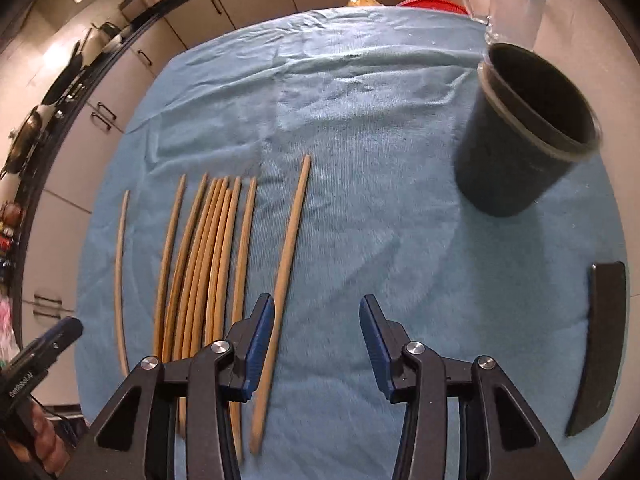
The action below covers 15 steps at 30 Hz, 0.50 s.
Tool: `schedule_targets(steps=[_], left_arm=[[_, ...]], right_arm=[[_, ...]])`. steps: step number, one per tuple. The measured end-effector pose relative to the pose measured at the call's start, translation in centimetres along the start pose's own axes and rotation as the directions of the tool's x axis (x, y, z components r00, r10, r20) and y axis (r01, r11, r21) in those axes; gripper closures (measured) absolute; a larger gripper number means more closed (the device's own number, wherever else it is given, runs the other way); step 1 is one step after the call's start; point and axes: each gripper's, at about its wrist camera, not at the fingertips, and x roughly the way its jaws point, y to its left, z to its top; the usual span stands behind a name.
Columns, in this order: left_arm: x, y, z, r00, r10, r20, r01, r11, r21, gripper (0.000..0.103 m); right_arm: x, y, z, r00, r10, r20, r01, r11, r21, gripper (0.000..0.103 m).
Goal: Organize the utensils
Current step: 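Lower the right tool and close it on one wooden chopstick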
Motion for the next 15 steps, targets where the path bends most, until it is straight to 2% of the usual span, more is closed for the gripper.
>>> schedule_targets(steps=[1, 3, 5, 7, 12, 15], left_arm=[[0.7, -0.3, 0.8, 1.0, -0.006, -0.017, 0.007, 1.0, 0.02, 0.082], [1.9, -0.7, 2.0, 0.999, 0.007, -0.036, -0.006, 0.999, 0.038, 0.085], [2.9, -1.3, 3.1, 0.999, 0.007, -0.049, -0.004, 0.998, 0.057, 0.085], [3.8, -1.6, 4.2, 0.998, 0.021, -0.062, -0.017, 0.998, 0.066, 0.085], [6.1, -1.7, 6.2, 0.994, 0.054, -0.099, -0.046, 0.996, 0.081, 0.088], [7.0, -1.5, 6.9, 0.992, 0.068, -0.108, -0.059, 0.995, 0.085, 0.091]], right_arm=[[0.2, 0.1, 0.5, 1.0, 0.003, -0.001, -0.003, 1.0, 0.011, 0.055], [0.8, 0.1, 1.3, 1.0, 0.004, -0.023, -0.003, 1.0, 0.03, 0.055], [1.5, 0.0, 2.1, 0.999, 0.014, -0.042, -0.012, 0.998, 0.059, 0.057], [1.9, 0.1, 2.7, 0.999, -0.001, -0.051, 0.004, 0.998, 0.064, 0.065], [3.0, 0.2, 4.0, 0.998, -0.024, -0.065, 0.029, 0.997, 0.077, 0.074], [3.7, 0.5, 4.6, 0.997, -0.032, -0.076, 0.037, 0.997, 0.069, 0.074]])
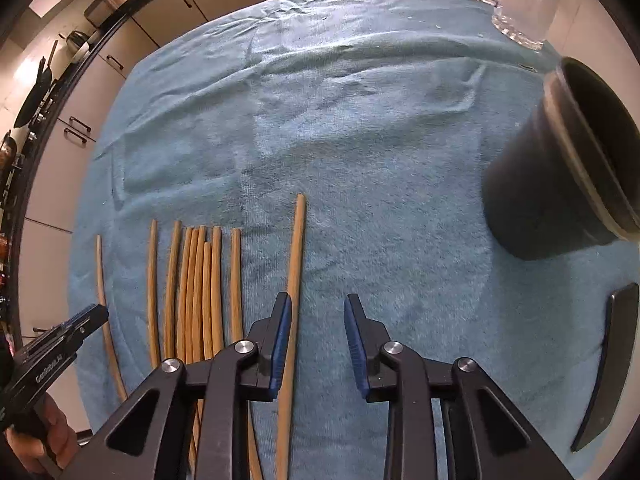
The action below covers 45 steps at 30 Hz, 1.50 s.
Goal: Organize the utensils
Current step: 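Lower the right tool and close it on one wooden chopstick, then lift the chopstick upright with the right tool toward the black cup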
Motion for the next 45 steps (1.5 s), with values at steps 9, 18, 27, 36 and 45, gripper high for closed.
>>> schedule_targets(steps=[9, 18, 27, 36, 45], left_arm=[[0.4, -1.1, 1.3, 0.999, 0.024, 0.022, -0.025, 0.999, 0.042, 0.093], [-0.3, -1.0, 0.6, 0.997, -0.048, 0.064, 0.043, 0.996, 0.075, 0.097], [-6.0, -0.7, -0.8, 0.971, -0.148, 0.19, 0.134, 0.987, 0.084, 0.097], [-11.4, -1.4, -3.2, 0.935, -0.179, 0.306, 0.146, 0.981, 0.129, 0.097], [-14.2, -2.1, -4.9, 0.911, -0.21, 0.355, 0.155, 0.972, 0.177, 0.097]], right_arm=[[1.3, 1.2, 1.4, 1.0, -0.026, -0.018, 0.026, 1.0, 0.001, 0.076], [1.1, 1.8, 1.1, 0.999, -0.048, 0.015, 0.049, 0.998, -0.029, 0.096], [-5.9, 2.4, -1.4, 0.973, 0.016, 0.229, -0.005, 0.999, -0.05, 0.097], [-12.3, 2.9, -5.3, 0.914, 0.036, 0.405, -0.008, 0.997, -0.07, 0.097], [-15.3, 0.7, -8.3, 0.882, 0.03, 0.471, -0.03, 1.0, -0.006, 0.097]])
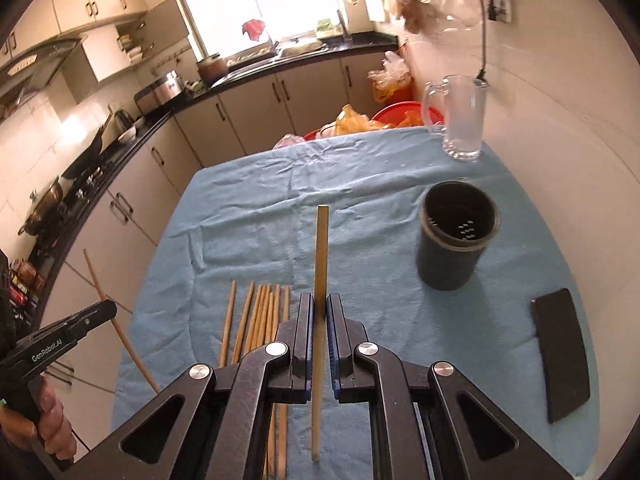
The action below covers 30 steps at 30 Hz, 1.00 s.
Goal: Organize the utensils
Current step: 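Lift the chopstick upright with the right tool toward the black cup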
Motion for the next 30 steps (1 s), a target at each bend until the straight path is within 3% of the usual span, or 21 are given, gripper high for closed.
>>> schedule_targets(steps=[9, 18, 22, 30], left_arm=[[-1.8, -1.6, 0.4, 0.999, 0.031, 0.04, -0.03, 0.999, -0.017, 0.097], [-4.3, -4.9, 2.1, 0.992, 0.057, 0.115, -0.054, 0.998, -0.026, 0.097], [-5.3, -7.7, 3.9, 0.988, 0.033, 0.148, -0.034, 0.999, 0.008, 0.097], [-5.3, -15.9, 7.9, 0.981, -0.089, 0.17, 0.071, 0.991, 0.109, 0.097]], right_arm=[[-2.6, -2.6, 0.6, 0.998, 0.037, 0.059, -0.039, 0.999, 0.031, 0.097], [-6.6, -7.3, 3.5, 0.985, 0.086, 0.152, -0.099, 0.992, 0.079, 0.097], [-8.7, -9.7, 4.8, 0.975, 0.104, 0.198, -0.128, 0.985, 0.116, 0.097], [-12.2, -14.4, 7.8, 0.953, 0.091, 0.288, -0.143, 0.975, 0.167, 0.097]])
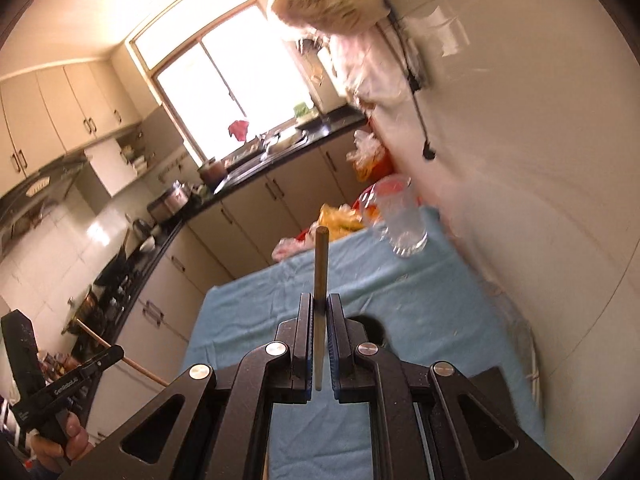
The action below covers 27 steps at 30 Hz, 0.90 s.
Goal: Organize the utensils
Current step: 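Lift the chopstick upright with the right tool toward the black cup, then lower the chopstick into the black cup and open the right tool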
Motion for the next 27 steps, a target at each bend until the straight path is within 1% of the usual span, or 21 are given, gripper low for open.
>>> schedule_targets(steps=[4, 7, 10, 12, 16, 18, 22, 27], left_arm=[[1.6, -4.2, 2.6, 0.998, -0.069, 0.013, 0.069, 0.997, 0.03, 0.097], [3.3, -6.8, 4.2, 0.994, -0.11, 0.012, 0.109, 0.993, 0.046, 0.097], [5.4, -8.7, 5.1, 0.992, -0.129, 0.004, 0.128, 0.99, 0.052, 0.097], [7.1, -9.8, 5.3, 0.99, -0.141, -0.007, 0.141, 0.989, 0.046, 0.097], [10.7, -11.1, 4.5, 0.99, -0.127, -0.06, 0.13, 0.99, 0.048, 0.097], [12.8, -11.4, 3.6, 0.989, -0.107, -0.103, 0.112, 0.992, 0.049, 0.097], [15.8, -11.0, 2.0, 0.982, -0.077, -0.171, 0.085, 0.996, 0.038, 0.097], [18.0, -10.1, 1.1, 0.977, -0.043, -0.211, 0.051, 0.998, 0.029, 0.097]], right_arm=[[-0.4, -1.5, 1.9, 1.0, -0.007, 0.028, 0.006, 1.0, 0.021, 0.097], [0.3, -2.5, 3.0, 0.999, -0.024, 0.033, 0.023, 0.999, 0.025, 0.097], [1.2, -3.4, 3.5, 0.999, -0.041, 0.025, 0.04, 0.999, 0.027, 0.097], [2.0, -4.1, 3.5, 0.999, -0.036, 0.006, 0.035, 0.998, 0.049, 0.097], [3.6, -5.0, 3.0, 0.999, -0.047, -0.024, 0.048, 0.997, 0.053, 0.097], [4.4, -5.5, 2.7, 0.998, -0.05, -0.047, 0.053, 0.997, 0.052, 0.097], [6.1, -6.4, 2.2, 0.994, -0.05, -0.095, 0.056, 0.996, 0.071, 0.097], [8.3, -7.3, 1.6, 0.988, -0.049, -0.15, 0.064, 0.993, 0.095, 0.096]])
